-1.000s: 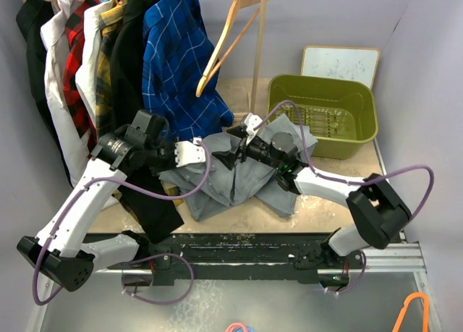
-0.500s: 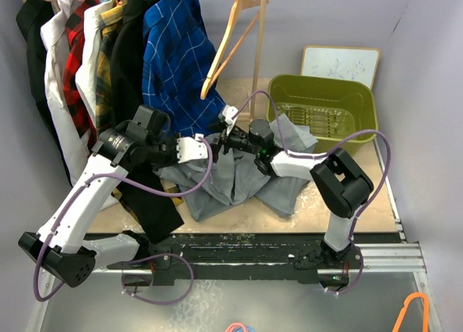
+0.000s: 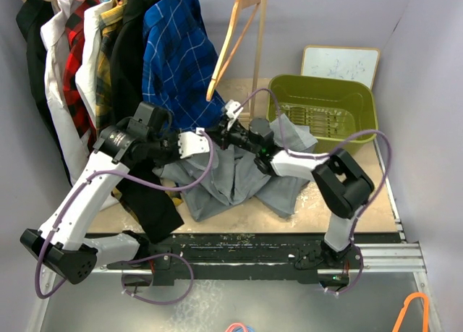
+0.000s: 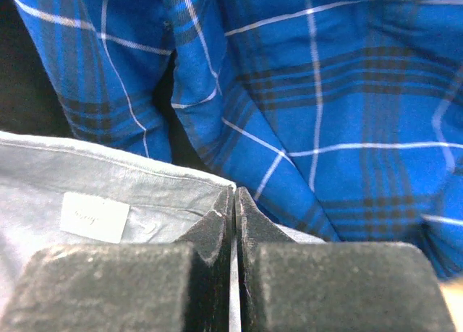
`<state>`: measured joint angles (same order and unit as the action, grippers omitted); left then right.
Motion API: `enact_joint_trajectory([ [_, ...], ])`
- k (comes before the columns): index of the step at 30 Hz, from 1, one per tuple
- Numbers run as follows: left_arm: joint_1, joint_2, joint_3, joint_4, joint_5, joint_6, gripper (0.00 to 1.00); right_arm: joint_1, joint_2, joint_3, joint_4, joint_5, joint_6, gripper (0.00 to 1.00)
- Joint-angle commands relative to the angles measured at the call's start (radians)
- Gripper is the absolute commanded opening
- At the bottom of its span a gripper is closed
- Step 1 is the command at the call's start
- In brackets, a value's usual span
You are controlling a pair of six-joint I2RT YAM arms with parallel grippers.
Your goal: Place the shirt on the hanger
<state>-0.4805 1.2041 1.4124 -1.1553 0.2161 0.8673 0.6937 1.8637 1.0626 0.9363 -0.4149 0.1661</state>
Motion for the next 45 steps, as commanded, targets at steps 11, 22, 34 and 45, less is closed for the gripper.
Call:
enact_joint_trajectory([
  [11,-0.004,0.195,0.041,0.402,-0.235,-0.256,0.33,0.333,-0.618,-0.351,-0.271,1.032,0.171,0.0],
  [22,-0.001,0.196,0.046,0.358,-0.098,-0.323,0.35,0.369,-0.845,-0.353,-0.127,1.171,-0.014,1.0],
  [34,0.188,0.156,-0.014,0.189,0.508,-0.54,0.97,0.209,-0.784,-0.1,-0.227,1.105,0.078,1.0],
  [45,0.123,0.094,-0.05,0.309,0.032,-1.057,0.99,-0.033,-0.507,0.509,-0.771,0.848,0.445,1.0],
])
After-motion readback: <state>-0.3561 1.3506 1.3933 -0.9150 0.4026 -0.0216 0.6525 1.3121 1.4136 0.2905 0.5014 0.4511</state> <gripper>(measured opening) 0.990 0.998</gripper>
